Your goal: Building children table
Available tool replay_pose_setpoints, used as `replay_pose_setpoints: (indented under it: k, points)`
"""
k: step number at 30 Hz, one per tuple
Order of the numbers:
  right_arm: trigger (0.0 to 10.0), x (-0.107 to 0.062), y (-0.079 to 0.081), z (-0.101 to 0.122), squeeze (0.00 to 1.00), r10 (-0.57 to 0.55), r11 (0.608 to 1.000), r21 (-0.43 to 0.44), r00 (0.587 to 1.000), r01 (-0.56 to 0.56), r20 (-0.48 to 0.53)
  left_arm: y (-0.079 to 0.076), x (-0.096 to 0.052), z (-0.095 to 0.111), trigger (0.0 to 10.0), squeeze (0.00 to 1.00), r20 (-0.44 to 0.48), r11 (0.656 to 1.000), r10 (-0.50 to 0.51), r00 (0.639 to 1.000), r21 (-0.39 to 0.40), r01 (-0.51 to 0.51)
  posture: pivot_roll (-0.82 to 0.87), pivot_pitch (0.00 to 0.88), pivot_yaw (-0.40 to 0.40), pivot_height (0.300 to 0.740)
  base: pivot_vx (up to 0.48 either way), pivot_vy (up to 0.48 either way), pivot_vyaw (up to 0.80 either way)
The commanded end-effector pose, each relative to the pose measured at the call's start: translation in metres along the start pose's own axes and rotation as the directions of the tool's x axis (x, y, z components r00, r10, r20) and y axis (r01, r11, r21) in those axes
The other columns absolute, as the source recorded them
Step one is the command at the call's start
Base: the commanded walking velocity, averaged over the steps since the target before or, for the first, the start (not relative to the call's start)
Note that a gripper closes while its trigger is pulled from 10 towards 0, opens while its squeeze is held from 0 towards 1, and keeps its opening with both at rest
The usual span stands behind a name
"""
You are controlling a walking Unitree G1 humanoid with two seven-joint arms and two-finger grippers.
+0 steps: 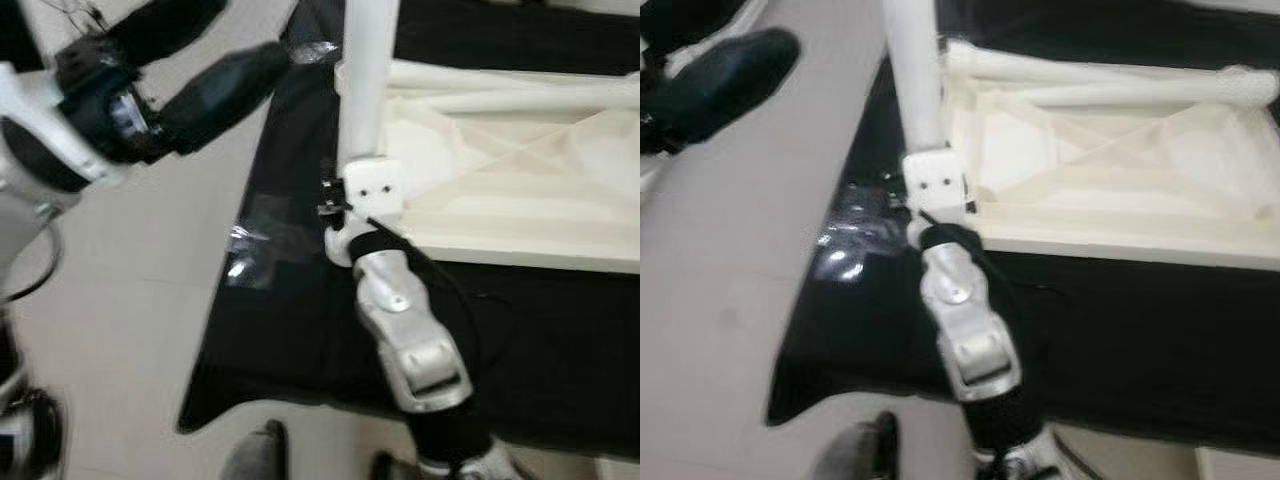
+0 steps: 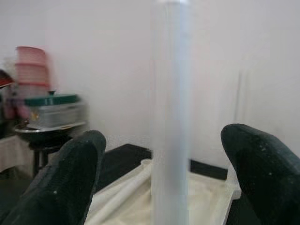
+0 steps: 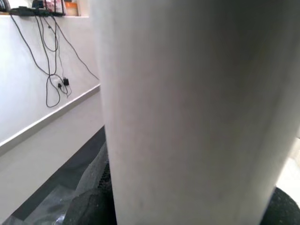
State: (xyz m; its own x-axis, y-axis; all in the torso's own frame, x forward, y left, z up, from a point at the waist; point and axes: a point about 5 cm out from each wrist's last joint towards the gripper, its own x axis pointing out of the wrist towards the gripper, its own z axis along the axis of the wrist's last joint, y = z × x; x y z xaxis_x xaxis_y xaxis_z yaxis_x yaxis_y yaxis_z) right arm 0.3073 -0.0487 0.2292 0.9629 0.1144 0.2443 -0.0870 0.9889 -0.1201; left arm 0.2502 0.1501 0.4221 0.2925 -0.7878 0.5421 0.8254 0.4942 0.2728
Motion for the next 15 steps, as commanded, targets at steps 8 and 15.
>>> replay_pose_setpoints:
  k: [8, 15]
  points:
    - [10.0, -0.009, 0.012, -0.053, 0.0, -0.022, 0.999, 0.036, 0.957, 0.034, -0.289, 0.016, 0.053, -0.043, 10.0, 0.0, -0.183, 0.96, -0.128, 0.975, -0.271, 0.076, 0.2, 0.253, 0.047, 0.74, 0.0, 0.0, 0.0]
    - [10.0, -0.009, 0.015, -0.051, 0.0, -0.02, 0.999, 0.043, 0.959, 0.033, -0.281, 0.003, 0.063, -0.052, 10.0, 0.0, -0.241, 0.905, -0.325, 0.914, -0.359, 0.228, 0.2, 0.257, 0.059, 0.74, 0.0, 0.0, 0.0]
